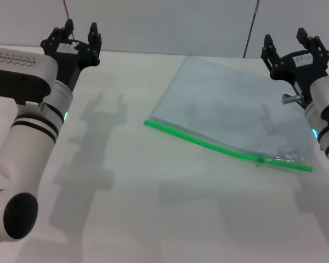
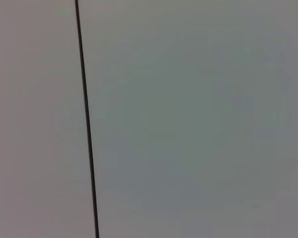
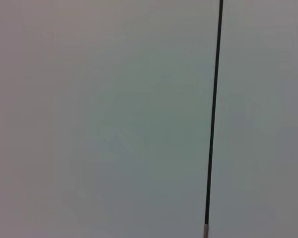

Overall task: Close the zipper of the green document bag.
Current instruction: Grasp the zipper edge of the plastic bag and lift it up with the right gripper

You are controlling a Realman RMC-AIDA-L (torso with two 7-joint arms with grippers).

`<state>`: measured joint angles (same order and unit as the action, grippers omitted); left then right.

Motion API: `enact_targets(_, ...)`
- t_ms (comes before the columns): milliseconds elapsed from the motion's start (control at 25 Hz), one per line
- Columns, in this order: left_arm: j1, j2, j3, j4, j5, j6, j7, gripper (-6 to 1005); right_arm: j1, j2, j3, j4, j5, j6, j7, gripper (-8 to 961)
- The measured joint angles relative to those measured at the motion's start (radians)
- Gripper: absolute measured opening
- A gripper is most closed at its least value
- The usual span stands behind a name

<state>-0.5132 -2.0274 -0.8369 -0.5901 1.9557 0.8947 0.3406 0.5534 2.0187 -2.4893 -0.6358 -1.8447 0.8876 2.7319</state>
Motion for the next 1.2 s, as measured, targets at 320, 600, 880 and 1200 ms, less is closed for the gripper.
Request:
enact_targets(320, -0.012, -0.004, -0.001, -0.007, -0.003, -0.006, -0.004, 495, -0.004, -0.001, 0.002, 0.006, 0.001, 0.000, 0.000, 697)
enact_targets(600, -0.032, -0.004, 0.003, 0.015, -0.003, -0.011, -0.001, 501, -0.004, -0.003, 0.000, 0.007, -0.004, -0.001, 0.000, 697)
enact_targets(880, -0.033, -0.002, 0.002, 0.016, -0.003, -0.018, -0.003, 507, -0.030, -0.012, -0.006, -0.023, -0.006, -0.003, -0.003, 698)
enact_targets(1200, -0.028, 0.001, -0.008, 0.017, -0.003, -0.019, -0.003, 507, -0.153, -0.170, -0.040, -0.303, -0.037, -0.134, -0.032, 703)
